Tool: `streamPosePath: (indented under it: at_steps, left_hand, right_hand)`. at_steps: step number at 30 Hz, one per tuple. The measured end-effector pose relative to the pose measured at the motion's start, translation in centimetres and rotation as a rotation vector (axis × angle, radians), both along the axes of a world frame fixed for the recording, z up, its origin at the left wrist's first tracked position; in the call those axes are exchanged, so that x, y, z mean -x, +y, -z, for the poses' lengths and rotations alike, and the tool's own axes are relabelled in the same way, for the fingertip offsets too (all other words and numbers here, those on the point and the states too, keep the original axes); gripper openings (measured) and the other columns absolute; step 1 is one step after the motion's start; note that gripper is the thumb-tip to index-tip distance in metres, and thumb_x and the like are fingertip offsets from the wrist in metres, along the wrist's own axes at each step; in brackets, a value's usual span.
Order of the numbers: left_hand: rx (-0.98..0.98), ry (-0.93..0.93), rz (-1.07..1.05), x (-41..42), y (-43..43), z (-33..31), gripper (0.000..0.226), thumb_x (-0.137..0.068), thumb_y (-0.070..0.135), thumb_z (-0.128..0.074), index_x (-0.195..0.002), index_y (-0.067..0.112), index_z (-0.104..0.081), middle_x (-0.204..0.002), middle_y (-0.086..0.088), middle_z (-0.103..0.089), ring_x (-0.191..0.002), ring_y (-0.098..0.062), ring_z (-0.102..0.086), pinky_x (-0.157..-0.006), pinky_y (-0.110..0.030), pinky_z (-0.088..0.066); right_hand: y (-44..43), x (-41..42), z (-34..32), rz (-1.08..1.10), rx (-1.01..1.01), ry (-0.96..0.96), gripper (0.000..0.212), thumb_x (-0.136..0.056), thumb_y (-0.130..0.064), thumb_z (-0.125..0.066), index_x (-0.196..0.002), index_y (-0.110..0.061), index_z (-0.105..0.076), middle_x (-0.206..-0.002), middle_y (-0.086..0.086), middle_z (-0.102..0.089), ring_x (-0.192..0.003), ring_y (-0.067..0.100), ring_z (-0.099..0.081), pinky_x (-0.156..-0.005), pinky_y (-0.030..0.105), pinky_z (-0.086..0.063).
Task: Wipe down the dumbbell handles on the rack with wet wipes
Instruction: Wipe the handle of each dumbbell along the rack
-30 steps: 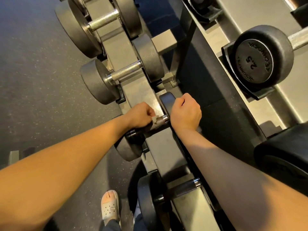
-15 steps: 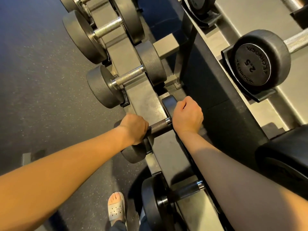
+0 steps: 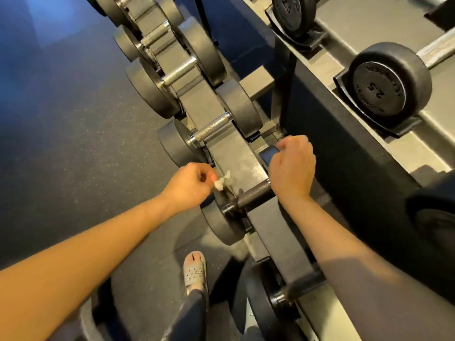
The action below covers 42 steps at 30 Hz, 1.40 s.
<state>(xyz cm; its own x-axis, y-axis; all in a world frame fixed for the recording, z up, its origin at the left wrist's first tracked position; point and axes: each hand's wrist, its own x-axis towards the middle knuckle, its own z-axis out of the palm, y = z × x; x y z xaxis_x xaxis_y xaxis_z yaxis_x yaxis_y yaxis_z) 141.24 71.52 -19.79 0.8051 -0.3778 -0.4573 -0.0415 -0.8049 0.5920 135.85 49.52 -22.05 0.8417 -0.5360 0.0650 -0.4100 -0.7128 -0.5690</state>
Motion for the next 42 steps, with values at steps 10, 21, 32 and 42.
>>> streamPosePath:
  at_steps: [10, 21, 32, 42]
  left_hand:
    - [0.498, 0.429, -0.478, -6.9, 3.8, -1.2, 0.034, -0.091, -0.011, -0.05, -0.117, 0.009, -0.06, -0.095, -0.024, -0.072, -0.08, -0.031, -0.067, -0.076, -0.043, -0.06]
    - [0.066, -0.272, -0.338, -16.9, 2.9, 6.9, 0.033, -0.105, 0.038, -0.046, -0.119, 0.016, -0.067, -0.119, -0.006, -0.066, -0.11, -0.026, -0.061, -0.093, -0.044, -0.05]
    - [-0.056, -0.372, -0.397, -16.6, 1.6, 7.7, 0.027, -0.104, 0.024, -0.039, -0.096, 0.017, -0.064, -0.101, -0.004, -0.065, -0.098, -0.025, -0.057, -0.087, -0.043, -0.046]
    - [-0.084, -0.392, -0.434, -16.2, 1.4, 7.7, 0.028, -0.104, 0.023, -0.04, -0.106, 0.017, -0.067, -0.102, -0.007, -0.071, -0.097, -0.029, -0.062, -0.084, -0.042, -0.048]
  right_hand:
    - [13.6, -4.7, -0.2, 0.022, -1.173, 0.085, 0.008, -0.098, -0.019, -0.067, -0.1, -0.026, -0.07, -0.095, 0.002, -0.073, -0.089, 0.019, -0.072, -0.073, 0.037, -0.064]
    - [14.0, -15.2, 7.1, -0.015, -0.671, -0.053, 0.012, -0.091, -0.01, -0.071, -0.101, -0.015, -0.075, -0.097, 0.001, -0.072, -0.091, 0.015, -0.067, -0.083, 0.029, -0.055]
    - [10.0, -21.0, 5.8, -0.765, 0.501, 0.251, 0.003, -0.086, -0.023, -0.07, -0.086, -0.02, -0.07, -0.088, -0.001, -0.066, -0.098, 0.024, -0.056, -0.084, 0.037, -0.036]
    - [10.3, -23.5, 4.3, -0.894, 0.22, 0.588, 0.005, -0.098, -0.024, -0.056, -0.098, -0.019, -0.058, -0.112, 0.011, -0.068, -0.109, 0.033, -0.062, -0.095, 0.041, -0.041]
